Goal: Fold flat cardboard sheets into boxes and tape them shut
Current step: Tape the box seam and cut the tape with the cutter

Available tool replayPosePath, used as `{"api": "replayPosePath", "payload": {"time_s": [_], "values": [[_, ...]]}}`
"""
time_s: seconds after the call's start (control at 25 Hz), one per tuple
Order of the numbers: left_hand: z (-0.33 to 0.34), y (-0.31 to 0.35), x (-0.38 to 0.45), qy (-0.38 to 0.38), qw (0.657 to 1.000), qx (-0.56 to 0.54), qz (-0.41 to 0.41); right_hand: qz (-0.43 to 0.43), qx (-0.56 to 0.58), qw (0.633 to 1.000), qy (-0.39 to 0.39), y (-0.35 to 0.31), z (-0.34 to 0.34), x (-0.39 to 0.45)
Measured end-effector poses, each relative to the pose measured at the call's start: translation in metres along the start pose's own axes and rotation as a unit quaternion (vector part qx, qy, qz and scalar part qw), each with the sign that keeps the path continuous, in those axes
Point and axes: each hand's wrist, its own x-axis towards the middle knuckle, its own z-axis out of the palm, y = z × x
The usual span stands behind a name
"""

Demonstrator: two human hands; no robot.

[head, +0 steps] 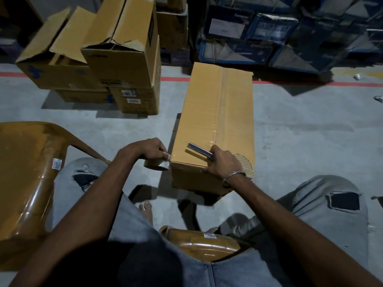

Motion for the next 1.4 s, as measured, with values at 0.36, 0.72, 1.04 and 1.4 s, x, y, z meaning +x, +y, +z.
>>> {"api": "replayPosePath", "payload": {"time_s": [0.36,0.72,1.04,1.4], "values": [[-0.001,0.003,0.001,-0.005,1.000,-0.002,-0.005,0.231,-0.004,0.971,-0.057,0.116,-0.038,-0.028],[0.010,0.022,-0.002,-0.058,0.995,-0.072,0.045,0.322,0.080,0.943,0.028,0.130,-0.041,-0.029],[0.013,0.026,-0.001,-0.066,0.993,-0.083,0.042,0.380,0.324,0.862,0.087,0.131,-0.035,-0.026],[0.028,0.005,0.012,0.020,0.999,0.035,-0.018,0.406,0.373,0.821,0.147,0.122,-0.016,-0.033]]}}
